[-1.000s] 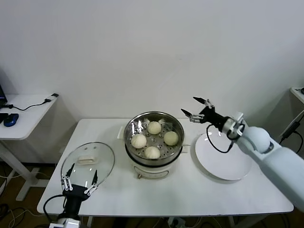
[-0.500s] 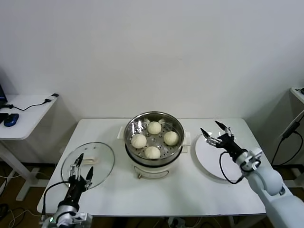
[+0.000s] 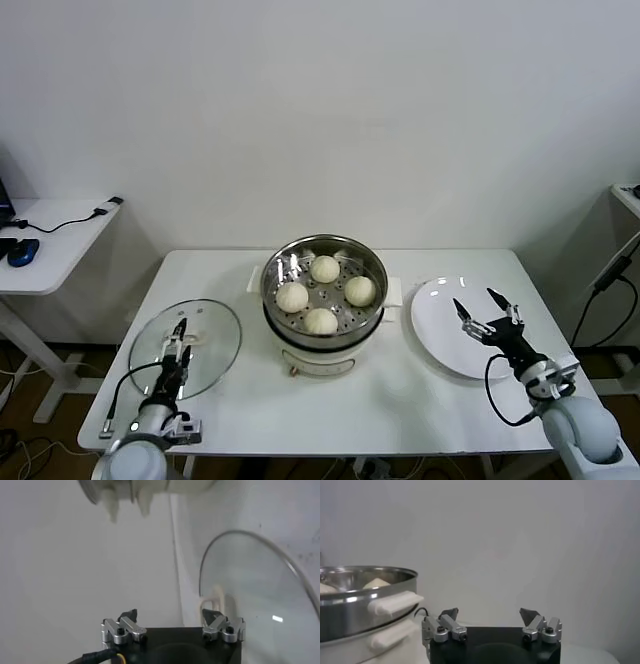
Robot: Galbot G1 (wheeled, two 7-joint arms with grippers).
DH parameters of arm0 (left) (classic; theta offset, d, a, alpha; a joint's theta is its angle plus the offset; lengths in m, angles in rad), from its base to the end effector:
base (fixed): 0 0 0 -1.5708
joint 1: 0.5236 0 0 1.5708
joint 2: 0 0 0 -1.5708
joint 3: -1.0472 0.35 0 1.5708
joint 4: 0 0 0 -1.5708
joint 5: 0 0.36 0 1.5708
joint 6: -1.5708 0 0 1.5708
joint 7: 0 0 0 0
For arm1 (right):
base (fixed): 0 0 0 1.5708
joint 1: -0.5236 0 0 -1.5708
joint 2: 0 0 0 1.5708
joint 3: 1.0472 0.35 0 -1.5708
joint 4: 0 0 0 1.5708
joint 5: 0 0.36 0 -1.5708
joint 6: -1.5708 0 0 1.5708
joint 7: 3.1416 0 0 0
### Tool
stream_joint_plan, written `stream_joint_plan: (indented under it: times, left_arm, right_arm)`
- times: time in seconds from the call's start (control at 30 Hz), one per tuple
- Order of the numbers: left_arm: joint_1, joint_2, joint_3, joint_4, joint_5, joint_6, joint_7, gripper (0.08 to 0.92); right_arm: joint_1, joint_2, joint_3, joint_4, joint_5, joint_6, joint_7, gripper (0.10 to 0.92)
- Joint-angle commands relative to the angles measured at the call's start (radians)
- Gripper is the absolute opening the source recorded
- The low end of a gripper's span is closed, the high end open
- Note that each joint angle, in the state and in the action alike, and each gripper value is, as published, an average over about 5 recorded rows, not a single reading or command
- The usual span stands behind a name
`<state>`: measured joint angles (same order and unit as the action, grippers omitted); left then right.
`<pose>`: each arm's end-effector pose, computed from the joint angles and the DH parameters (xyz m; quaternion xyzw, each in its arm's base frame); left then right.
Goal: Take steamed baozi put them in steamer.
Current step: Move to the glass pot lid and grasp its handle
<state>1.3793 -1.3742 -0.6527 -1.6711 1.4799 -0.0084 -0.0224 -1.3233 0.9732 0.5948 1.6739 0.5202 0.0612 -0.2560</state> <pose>0.2383 0.1065 -0.3984 -0.0382 -0.6562 -0.7474 0.0972 0.2770 -0.1971 -0.3325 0.1314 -0.9895 0.0343 0.0496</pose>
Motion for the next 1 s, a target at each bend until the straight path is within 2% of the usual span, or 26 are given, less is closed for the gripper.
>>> stream_joint_plan:
  times: [0.03,0.3,0.73,0.83,1.0]
  left_arm:
    - [-0.181,0.011,0.014,0.260,0.063,0.109,-0.049,0.823]
    - [-0.226,0.009,0.018,0.292,0.035,0.142,-0.072,0.823]
    - [-0.251,0.009,0.045,0.301,-0.065,0.145,-0.059,0.818]
    - [-0.249,0.008,0.048,0.301,-0.083,0.142,-0.055,0.771]
    - [-0.249,0.009,0.047,0.301,-0.101,0.136,-0.052,0.628]
  right_arm:
    - [-0.065,0.034,0.055,0.005,-0.050,0.005,0.004,0.823]
    - [-0.068,0.042,0.060,-0.003,-0.074,0.014,0.002,0.823]
    - [-0.067,0.049,0.069,-0.036,-0.115,0.034,-0.013,0.823]
    - [-0.065,0.051,0.071,-0.043,-0.124,0.038,-0.017,0.823]
    - [-0.060,0.054,0.075,-0.053,-0.133,0.043,-0.020,0.823]
